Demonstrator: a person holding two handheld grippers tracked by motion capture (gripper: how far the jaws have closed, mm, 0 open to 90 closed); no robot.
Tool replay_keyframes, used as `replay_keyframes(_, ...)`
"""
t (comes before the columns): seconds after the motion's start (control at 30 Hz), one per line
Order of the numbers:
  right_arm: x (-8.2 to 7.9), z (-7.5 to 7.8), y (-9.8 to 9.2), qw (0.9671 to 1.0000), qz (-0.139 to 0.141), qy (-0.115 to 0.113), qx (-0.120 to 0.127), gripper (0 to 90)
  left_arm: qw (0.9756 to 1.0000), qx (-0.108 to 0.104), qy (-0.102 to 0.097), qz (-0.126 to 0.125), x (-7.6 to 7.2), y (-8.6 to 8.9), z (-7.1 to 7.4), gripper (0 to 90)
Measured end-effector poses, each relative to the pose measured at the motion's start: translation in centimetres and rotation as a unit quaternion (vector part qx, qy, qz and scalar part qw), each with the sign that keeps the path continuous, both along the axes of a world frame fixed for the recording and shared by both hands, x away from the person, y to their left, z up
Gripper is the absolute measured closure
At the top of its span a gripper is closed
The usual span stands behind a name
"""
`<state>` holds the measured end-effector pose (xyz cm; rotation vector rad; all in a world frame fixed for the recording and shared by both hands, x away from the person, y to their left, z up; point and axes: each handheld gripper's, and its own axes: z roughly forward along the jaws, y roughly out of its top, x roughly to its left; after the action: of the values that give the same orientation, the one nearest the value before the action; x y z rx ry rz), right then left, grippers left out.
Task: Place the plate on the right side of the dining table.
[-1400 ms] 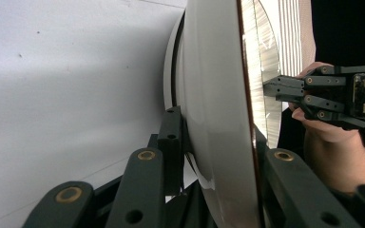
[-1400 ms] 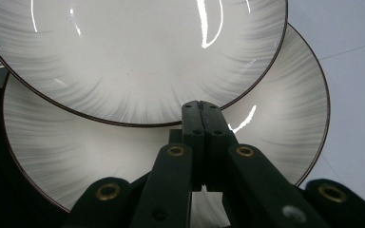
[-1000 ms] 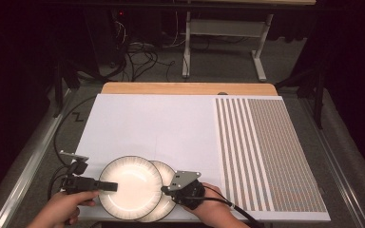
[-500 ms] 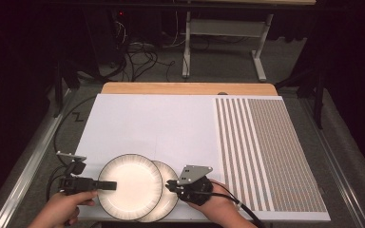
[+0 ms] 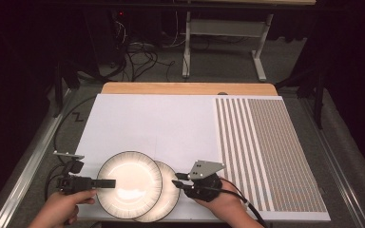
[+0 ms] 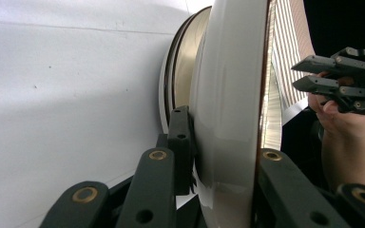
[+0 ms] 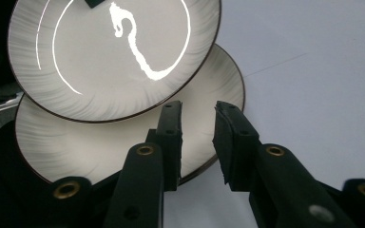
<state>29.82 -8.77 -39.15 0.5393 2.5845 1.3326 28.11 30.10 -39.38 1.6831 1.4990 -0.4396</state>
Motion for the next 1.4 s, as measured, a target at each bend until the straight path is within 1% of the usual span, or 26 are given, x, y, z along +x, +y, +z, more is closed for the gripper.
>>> replay_keyframes(0.17,0.4,0.4,-1.4,0.9997,-0.019,-0.009,0.008,69.7,0.9999,0.003,-0.012,-0.002,0.1,-0.1,0.1,77.5)
replay_keyframes(0.27,0.6,0.7,-2.3,0.9994,-0.030,-0.009,0.015,66.5,0.9998,0.007,-0.018,-0.004,0.1,-0.1,0.3,77.6)
replay_keyframes(0.4,0.6,1.1,-3.5,0.9986,-0.045,-0.020,0.021,62.7,0.9996,0.003,-0.027,-0.004,0.1,-0.1,0.2,77.7)
replay_keyframes(0.5,0.7,1.2,-4.5,0.9970,-0.065,-0.034,0.024,58.7,0.9995,0.003,-0.031,-0.003,-0.1,0.0,0.2,77.7)
replay_keyframes(0.6,0.8,1.3,-5.5,0.9960,-0.075,-0.034,0.033,54.7,0.9994,0.003,-0.036,-0.004,-0.1,0.0,0.3,77.7)
replay_keyframes(0.67,0.9,1.3,-6.1,0.9951,-0.084,-0.035,0.039,50.3,0.9992,0.003,-0.039,-0.007,-0.1,0.1,0.3,77.7)
replay_keyframes(0.73,0.9,1.4,-6.9,0.9943,-0.092,-0.034,0.041,49.7,0.9989,0.003,-0.046,-0.008,-0.1,0.0,0.3,77.8)
replay_keyframes(0.77,1.0,1.4,-7.0,0.9941,-0.093,-0.035,0.043,49.0,0.9987,0.008,-0.050,-0.010,-0.2,0.0,0.4,77.8)
replay_keyframes(0.8,1.0,1.5,-7.4,0.9936,-0.097,-0.033,0.048,47.7,0.9984,0.007,-0.055,-0.009,-0.2,0.0,0.5,77.9)
replay_keyframes(0.83,1.0,1.6,-8.1,0.9927,-0.101,-0.033,0.056,44.4,0.9982,0.008,-0.058,-0.009,-0.2,0.0,0.5,77.9)
replay_keyframes(0.87,1.0,1.6,-8.1,0.9927,-0.101,-0.033,0.056,44.4,0.9980,0.009,-0.062,-0.007,-0.3,-0.1,0.6,77.9)
replay_keyframes(0.9,0.9,1.6,-8.3,0.9923,-0.104,-0.033,0.058,42.6,0.9973,0.009,-0.072,-0.009,-0.4,-0.1,0.6,77.9)
replay_keyframes(0.97,0.8,1.7,-8.8,0.9912,-0.111,-0.040,0.062,36.4,0.9969,0.009,-0.077,-0.010,-0.4,-0.1,0.6,78.0)
replay_keyframes(1.03,0.7,1.8,-9.3,0.9897,-0.118,-0.047,0.067,30.7,0.9961,0.010,-0.088,-0.008,-0.5,-0.1,0.6,78.0)
replay_keyframes(1.13,0.6,1.8,-10.0,0.9881,-0.124,-0.049,0.078,24.8,0.9939,0.018,-0.108,-0.009,-0.7,-0.1,0.9,78.1)
replay_keyframes(1.17,0.5,1.8,-10.2,0.9879,-0.124,-0.048,0.080,23.4,0.9925,0.018,-0.120,-0.011,-0.8,-0.1,0.9,78.1)
replay_keyframes(1.23,0.5,1.6,-10.7,0.9864,-0.133,-0.051,0.083,17.7,0.9917,0.017,-0.127,-0.011,-0.8,-0.1,0.9,78.1)
replay_keyframes(1.27,0.4,1.5,-10.9,0.9858,-0.137,-0.051,0.082,16.5,0.9915,0.016,-0.129,-0.012,-0.8,-0.1,0.9,78.1)
replay_keyframes(1.33,0.4,1.2,-11.2,0.9856,-0.140,-0.047,0.082,15.6,0.9904,0.017,-0.137,-0.013,-0.9,-0.1,0.9,78.1)
replay_keyframes(1.4,0.3,1.1,-11.5,0.9853,-0.143,-0.043,0.083,13.6,0.9883,0.021,-0.151,-0.014,-1.0,-0.1,1.0,78.2)
